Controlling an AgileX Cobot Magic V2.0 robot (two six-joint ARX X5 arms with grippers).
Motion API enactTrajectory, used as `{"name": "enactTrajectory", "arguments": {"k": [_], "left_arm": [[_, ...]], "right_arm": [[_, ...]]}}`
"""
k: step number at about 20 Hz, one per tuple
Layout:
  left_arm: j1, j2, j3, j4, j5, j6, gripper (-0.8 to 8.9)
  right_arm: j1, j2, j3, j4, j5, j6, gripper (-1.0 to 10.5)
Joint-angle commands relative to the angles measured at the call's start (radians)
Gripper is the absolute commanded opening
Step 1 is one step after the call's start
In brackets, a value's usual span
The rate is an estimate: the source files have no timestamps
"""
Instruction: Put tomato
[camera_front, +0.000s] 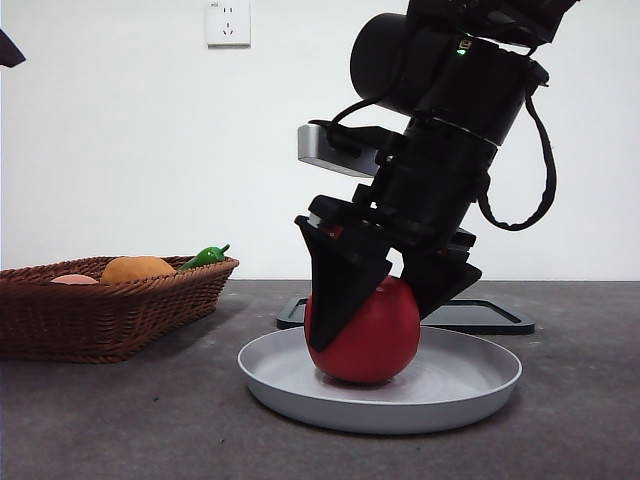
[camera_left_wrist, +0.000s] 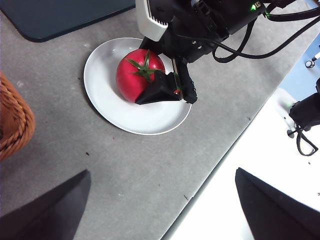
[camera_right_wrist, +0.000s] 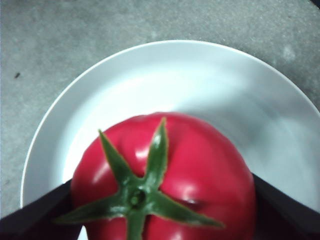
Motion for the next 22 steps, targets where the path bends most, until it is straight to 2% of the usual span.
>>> {"name": "enactTrajectory", "arguments": {"k": [1,6,9,12,18,22], "left_arm": [[-0.005,0.006,0.022,0.007,0.005,0.012,4.66],[-0.005,0.006,0.022,0.007,0.005,0.012,4.66],[-0.005,0.006,0.022,0.007,0.005,0.012,4.66],[-0.005,0.006,0.022,0.007,0.005,0.012,4.66],[-0.005,0.006,0.022,0.007,0.005,0.011,4.66],[-0.005,0.006,0.022,0.007,0.005,0.011,4.66]], "right_arm": [[0.010,-0.007,0.024,0.000,0.005,-0.011,2.2],[-0.027,-0.097,0.130,0.002,0.021,-0.011,2.2],[-0.092,-0.095,0.229,0.010,0.066,-0.010,2.2],[-0.162,-0.068,0.287,0.062,0.065,-0.011,2.2],[-0.278,0.128,0.373,0.159,0.060,-0.010,2.2],[-0.311,0.244,0.413,0.196,0.035,-0.006,2.2]]}}
